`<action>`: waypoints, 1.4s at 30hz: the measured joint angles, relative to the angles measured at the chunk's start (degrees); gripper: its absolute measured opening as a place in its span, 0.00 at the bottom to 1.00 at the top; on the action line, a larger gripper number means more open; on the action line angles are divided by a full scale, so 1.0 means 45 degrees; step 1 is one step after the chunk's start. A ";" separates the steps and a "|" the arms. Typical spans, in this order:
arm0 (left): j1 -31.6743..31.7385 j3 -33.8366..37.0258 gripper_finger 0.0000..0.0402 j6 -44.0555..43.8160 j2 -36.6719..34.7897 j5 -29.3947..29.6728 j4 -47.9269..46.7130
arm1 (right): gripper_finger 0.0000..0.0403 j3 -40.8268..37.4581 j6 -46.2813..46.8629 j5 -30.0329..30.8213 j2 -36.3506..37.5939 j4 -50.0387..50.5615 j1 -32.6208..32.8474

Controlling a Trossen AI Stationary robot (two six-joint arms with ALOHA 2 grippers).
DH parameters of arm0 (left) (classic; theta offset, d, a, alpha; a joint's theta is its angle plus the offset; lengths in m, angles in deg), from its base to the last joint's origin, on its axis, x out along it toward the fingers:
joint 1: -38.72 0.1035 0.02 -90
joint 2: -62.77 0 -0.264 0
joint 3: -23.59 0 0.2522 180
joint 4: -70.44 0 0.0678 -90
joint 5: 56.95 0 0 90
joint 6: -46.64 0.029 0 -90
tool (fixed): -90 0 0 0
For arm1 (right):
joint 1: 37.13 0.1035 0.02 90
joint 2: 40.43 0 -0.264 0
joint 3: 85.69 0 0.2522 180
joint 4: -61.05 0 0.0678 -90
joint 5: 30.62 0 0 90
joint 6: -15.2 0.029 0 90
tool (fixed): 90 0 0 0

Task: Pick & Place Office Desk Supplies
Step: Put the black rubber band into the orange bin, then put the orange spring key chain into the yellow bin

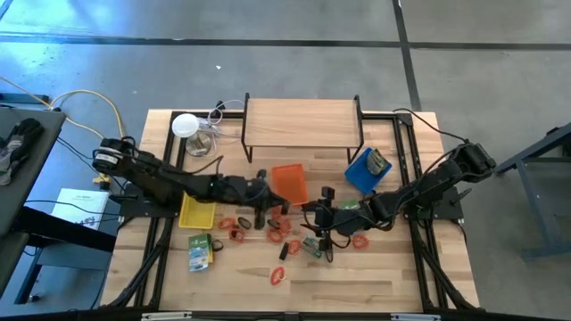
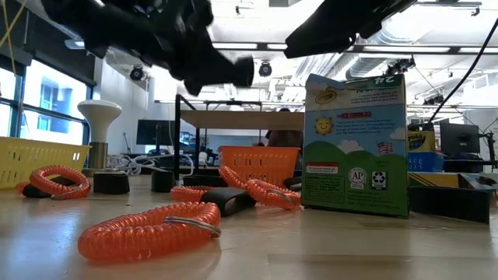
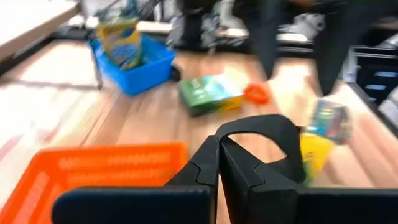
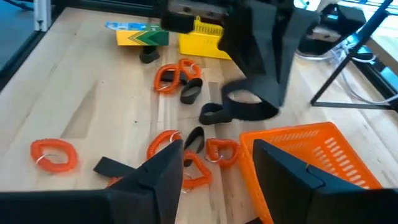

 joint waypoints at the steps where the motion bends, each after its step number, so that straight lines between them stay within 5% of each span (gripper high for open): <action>1: 0.0207 -0.0034 0.00 -0.0194 0.0000 0.0022 -0.0266 | 0.45 0.0000 0.0000 0.0046 0.0003 0.0007 0.0000; 12: 0.1176 -0.1798 0.00 -0.1121 0.1200 0.1598 -0.3764 | 0.45 0.0000 0.0427 0.0078 -0.0006 -0.0002 -0.0058; 18: 0.1168 -0.1823 0.03 -0.0574 0.1190 0.1617 -0.4041 | 0.45 0.0000 0.0471 0.0073 -0.0006 0.0028 -0.0058; 30: 0.1137 -0.1823 0.27 -0.0631 0.1190 0.1800 -0.4015 | 0.45 0.0000 0.0551 0.0064 -0.0011 0.0169 -0.0058; 36: 0.1113 -0.1818 0.29 -0.0574 0.1190 0.2944 -0.3980 | 0.45 0.0000 0.0758 0.0064 -0.0011 0.0309 -0.0058; 42: 0.0797 -0.1813 0.29 -0.0132 0.0977 0.2031 -0.3741 | 0.45 0.0000 0.0762 0.0064 -0.0011 0.0400 -0.0058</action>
